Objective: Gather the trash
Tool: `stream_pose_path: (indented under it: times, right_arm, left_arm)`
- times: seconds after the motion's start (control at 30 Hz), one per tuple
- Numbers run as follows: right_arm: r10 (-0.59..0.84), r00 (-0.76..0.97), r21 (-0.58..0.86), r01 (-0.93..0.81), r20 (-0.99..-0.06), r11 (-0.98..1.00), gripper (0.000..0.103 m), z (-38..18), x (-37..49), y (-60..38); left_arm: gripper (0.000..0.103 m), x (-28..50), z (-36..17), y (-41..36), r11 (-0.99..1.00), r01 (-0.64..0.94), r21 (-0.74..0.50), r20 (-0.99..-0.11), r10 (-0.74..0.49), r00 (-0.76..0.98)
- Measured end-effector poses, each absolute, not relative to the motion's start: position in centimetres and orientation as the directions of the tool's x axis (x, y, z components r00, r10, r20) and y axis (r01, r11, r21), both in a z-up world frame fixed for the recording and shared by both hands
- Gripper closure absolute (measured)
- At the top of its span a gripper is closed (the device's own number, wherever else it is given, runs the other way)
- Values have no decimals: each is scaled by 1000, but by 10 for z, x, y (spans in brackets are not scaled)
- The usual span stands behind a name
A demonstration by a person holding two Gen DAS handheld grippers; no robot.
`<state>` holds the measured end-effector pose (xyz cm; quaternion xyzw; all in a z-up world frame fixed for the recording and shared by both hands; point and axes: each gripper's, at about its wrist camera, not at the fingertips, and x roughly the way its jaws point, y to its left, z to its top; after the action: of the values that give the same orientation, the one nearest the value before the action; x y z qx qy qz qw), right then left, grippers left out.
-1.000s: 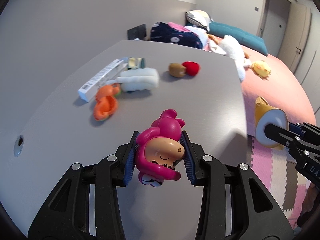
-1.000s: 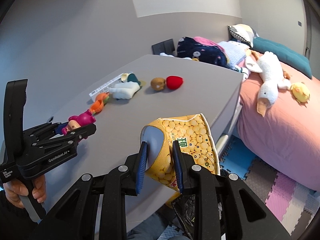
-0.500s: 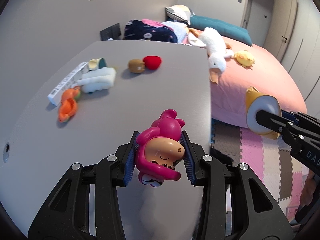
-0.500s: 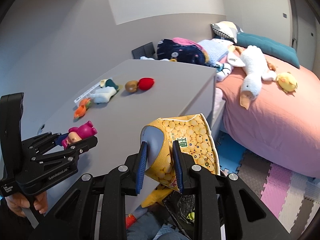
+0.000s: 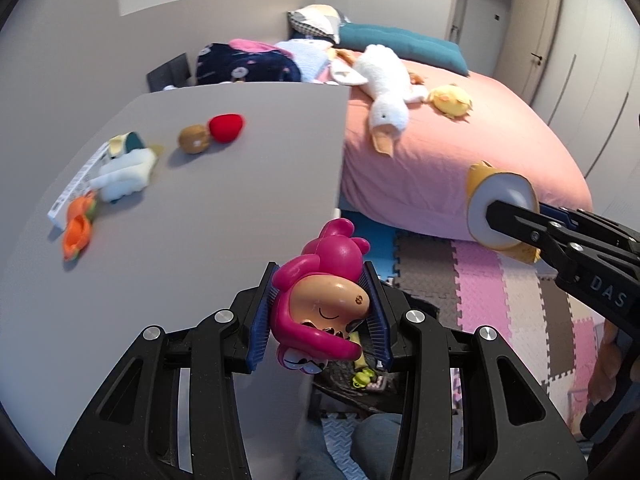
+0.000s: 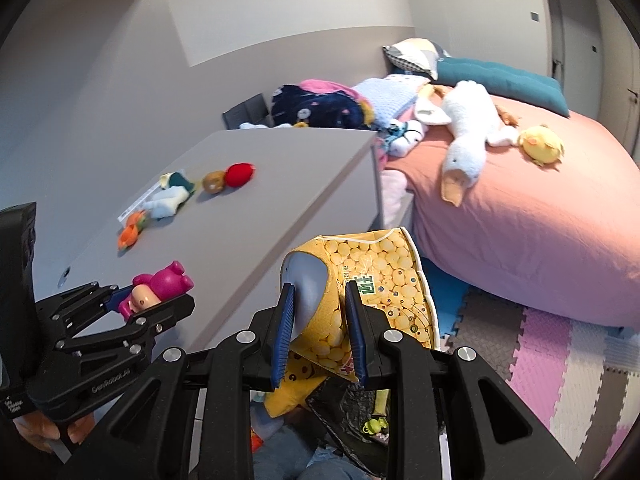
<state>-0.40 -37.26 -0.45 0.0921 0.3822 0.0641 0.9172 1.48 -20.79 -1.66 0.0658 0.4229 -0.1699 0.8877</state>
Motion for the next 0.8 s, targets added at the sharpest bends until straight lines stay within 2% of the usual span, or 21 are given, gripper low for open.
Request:
stream_pose_path:
  times: [0.8]
  right_arm:
    - [85, 694, 230, 118, -715, 966, 76, -23, -16, -441]
  left_arm:
    - [62, 10, -41, -292, 847, 529, -49, -813, -341, 471]
